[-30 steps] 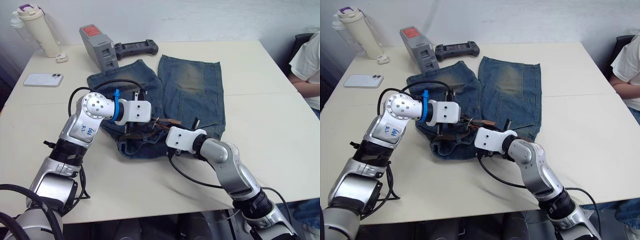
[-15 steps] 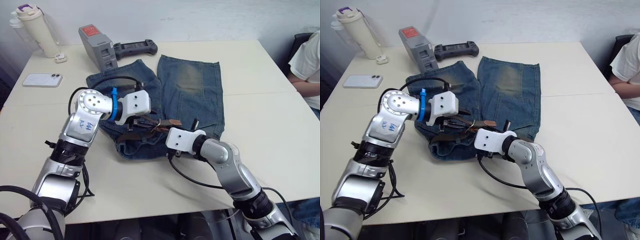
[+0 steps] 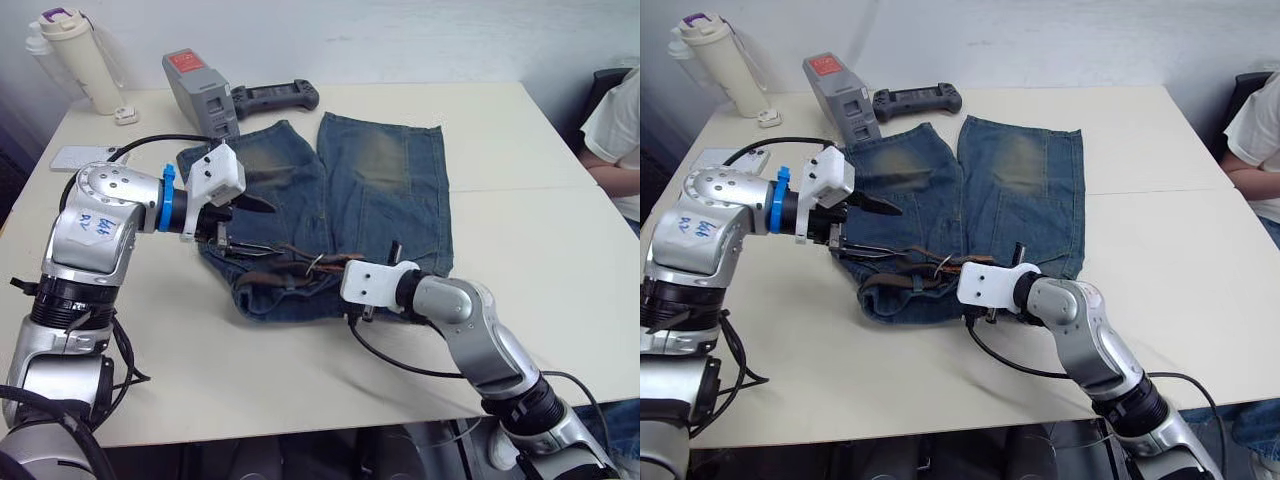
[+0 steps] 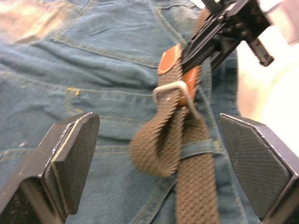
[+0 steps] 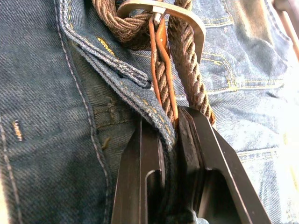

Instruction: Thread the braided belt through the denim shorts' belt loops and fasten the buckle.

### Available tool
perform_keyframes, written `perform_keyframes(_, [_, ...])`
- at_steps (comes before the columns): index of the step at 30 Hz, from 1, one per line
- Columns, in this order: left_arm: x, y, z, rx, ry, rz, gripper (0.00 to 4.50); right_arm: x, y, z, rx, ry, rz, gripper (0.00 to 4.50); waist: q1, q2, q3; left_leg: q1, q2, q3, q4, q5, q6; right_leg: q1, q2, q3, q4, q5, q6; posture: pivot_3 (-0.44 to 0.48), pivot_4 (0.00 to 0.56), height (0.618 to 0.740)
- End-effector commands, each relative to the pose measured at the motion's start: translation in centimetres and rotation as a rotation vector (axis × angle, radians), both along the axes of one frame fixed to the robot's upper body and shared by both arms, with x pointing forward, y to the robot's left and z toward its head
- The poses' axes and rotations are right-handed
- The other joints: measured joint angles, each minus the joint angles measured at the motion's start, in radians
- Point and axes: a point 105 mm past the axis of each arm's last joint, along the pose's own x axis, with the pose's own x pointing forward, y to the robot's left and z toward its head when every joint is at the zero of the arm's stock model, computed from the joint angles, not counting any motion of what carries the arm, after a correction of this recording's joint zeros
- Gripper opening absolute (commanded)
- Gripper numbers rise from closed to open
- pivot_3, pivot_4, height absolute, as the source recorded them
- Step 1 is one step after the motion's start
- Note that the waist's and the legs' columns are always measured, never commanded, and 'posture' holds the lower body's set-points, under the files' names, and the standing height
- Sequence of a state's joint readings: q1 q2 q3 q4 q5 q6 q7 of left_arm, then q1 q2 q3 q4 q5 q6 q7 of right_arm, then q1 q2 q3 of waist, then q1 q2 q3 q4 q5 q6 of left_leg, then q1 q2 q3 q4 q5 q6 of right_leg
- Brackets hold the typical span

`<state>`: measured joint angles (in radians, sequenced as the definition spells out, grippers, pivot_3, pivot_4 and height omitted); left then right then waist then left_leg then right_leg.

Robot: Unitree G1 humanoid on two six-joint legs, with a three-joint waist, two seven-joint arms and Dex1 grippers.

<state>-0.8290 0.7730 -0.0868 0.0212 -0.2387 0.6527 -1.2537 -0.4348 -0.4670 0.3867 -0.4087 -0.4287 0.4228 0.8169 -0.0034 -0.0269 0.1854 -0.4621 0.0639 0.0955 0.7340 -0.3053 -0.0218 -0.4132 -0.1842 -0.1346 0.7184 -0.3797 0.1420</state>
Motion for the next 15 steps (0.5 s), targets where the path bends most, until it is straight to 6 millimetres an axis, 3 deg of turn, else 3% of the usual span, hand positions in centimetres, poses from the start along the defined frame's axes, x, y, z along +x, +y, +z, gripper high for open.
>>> perform_keyframes(1, [0.0, 0.2, 0.4, -0.034, -0.002, 0.035, 4.50, -1.0, 0.7, 1.5, 0.049, -0.027, 0.052, 0.01, 0.000, 0.000, 0.000, 0.000, 0.000, 0.000, 0.000, 0.000, 0.000, 0.000, 0.000, 0.000, 0.000, 0.000, 0.000, 0.000, 0.150, 0.664])
perform_keyframes(5, [-0.4, -0.5, 0.0, -0.038, 0.018, 0.022, 4.50, -1.3, 0.8, 1.6, 0.083, 0.018, 0.072, 0.01, 0.000, 0.000, 0.000, 0.000, 0.000, 0.000, 0.000, 0.000, 0.000, 0.000, 0.000, 0.000, 0.000, 0.000, 0.000, 0.000, 0.150, 0.664])
perform_keyframes(9, [-1.0, -0.4, -0.4, -0.023, 0.047, 0.008, 4.50, -1.8, 0.5, 2.4, 0.083, 0.047, 0.092, 1.59, 0.000, 0.000, 0.000, 0.000, 0.000, 0.000, 0.000, 0.000, 0.000, 0.000, 0.000, 0.000, 0.000, 0.000, 0.000, 0.000, 0.150, 0.664])
perform_keyframes(15, [-0.9, 0.1, -0.7, 0.004, 0.055, 0.012, 4.50, -4.1, -0.1, 4.2, 0.096, 0.148, 0.167, 4.44, 0.003, 0.000, 0.000, 0.000, 0.000, 0.000, 0.000, 0.000, 0.000, 0.000, 0.000, 0.000, 0.000, 0.000, 0.000, 0.000, 0.150, 0.664])
